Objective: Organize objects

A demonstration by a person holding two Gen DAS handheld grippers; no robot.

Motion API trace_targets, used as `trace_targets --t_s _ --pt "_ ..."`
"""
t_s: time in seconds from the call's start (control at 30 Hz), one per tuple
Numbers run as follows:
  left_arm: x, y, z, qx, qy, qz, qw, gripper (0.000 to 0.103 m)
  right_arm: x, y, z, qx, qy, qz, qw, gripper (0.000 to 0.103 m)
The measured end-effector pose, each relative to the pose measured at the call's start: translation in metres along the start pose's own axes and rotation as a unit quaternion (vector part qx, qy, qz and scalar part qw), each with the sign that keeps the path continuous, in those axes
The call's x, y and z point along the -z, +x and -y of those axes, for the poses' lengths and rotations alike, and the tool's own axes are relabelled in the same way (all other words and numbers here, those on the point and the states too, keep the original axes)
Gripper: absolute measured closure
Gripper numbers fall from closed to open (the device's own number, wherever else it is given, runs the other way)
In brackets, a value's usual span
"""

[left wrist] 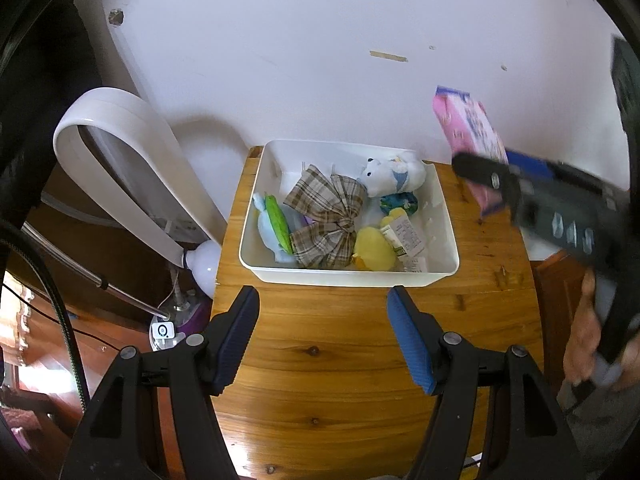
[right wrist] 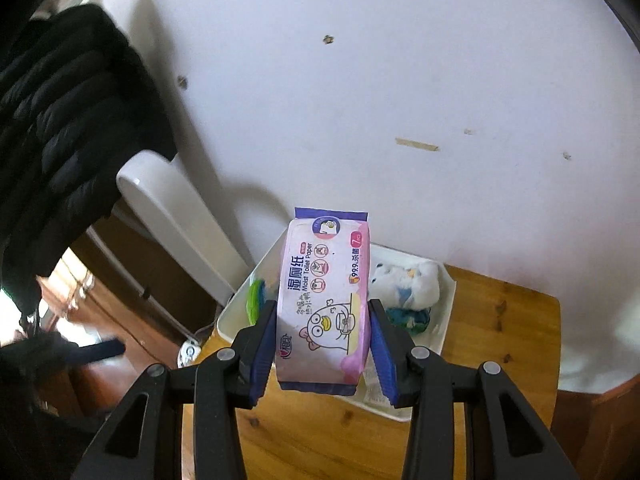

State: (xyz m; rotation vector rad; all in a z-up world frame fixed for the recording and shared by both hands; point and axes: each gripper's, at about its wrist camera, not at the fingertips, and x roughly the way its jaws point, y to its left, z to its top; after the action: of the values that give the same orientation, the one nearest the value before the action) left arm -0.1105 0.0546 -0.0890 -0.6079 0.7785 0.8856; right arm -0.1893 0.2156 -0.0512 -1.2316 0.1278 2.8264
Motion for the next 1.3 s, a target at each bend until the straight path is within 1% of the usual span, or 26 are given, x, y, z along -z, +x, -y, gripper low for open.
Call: trace_targets --t_s 0.23,0.5,0.53,0.57,0.6,0.67,0.97,1.07,1.13,1.3 --pt "0.001 -0.005 -0.006 0.002 -0.013 0.008 0.9999 0.033 -0.016 0.023 0.008 0.033 0.021 -0.013 0.999 0.058" --pt "0.003 -0.007 -0.009 0.006 -0.022 0.015 0.9996 0.033 -0.02 0.051 0.018 0.069 0.024 -0.033 0.997 0.058" --pt "0.003 -0.007 -0.009 0.006 -0.022 0.015 0.9996 0.033 -0.019 0.052 0.019 0.07 0.026 -0.036 0.997 0.053" --pt "0.003 -0.007 -0.009 0.01 -0.038 0.022 0.999 0.033 -0.019 0.053 0.019 0.07 0.027 -0.038 0.996 0.049" --pt "0.004 -0.008 -0.009 0.01 -0.039 0.023 0.9989 0.033 -0.018 0.052 0.02 0.069 0.031 -0.039 0.996 0.045" --pt "0.004 -0.009 -0.009 0.011 -0.039 0.024 0.9989 0.033 -0.017 0.048 0.02 0.062 0.035 -0.038 0.997 0.045" --pt "0.007 -0.019 -0.008 0.021 -0.036 0.034 0.9986 0.033 -0.008 0.028 0.012 0.061 0.041 -0.037 0.997 0.045" --pt "0.009 -0.025 -0.006 0.025 -0.031 0.039 0.9985 0.033 -0.003 0.022 0.011 0.062 0.046 -0.043 0.996 0.044" --pt "0.011 -0.029 -0.004 0.028 -0.028 0.042 0.9983 0.033 0.003 0.016 0.01 0.064 0.053 -0.046 0.995 0.041" --pt "0.019 -0.041 -0.002 0.035 -0.02 0.05 0.998 0.033 0.02 -0.006 0.004 0.07 0.062 -0.045 0.995 0.041"
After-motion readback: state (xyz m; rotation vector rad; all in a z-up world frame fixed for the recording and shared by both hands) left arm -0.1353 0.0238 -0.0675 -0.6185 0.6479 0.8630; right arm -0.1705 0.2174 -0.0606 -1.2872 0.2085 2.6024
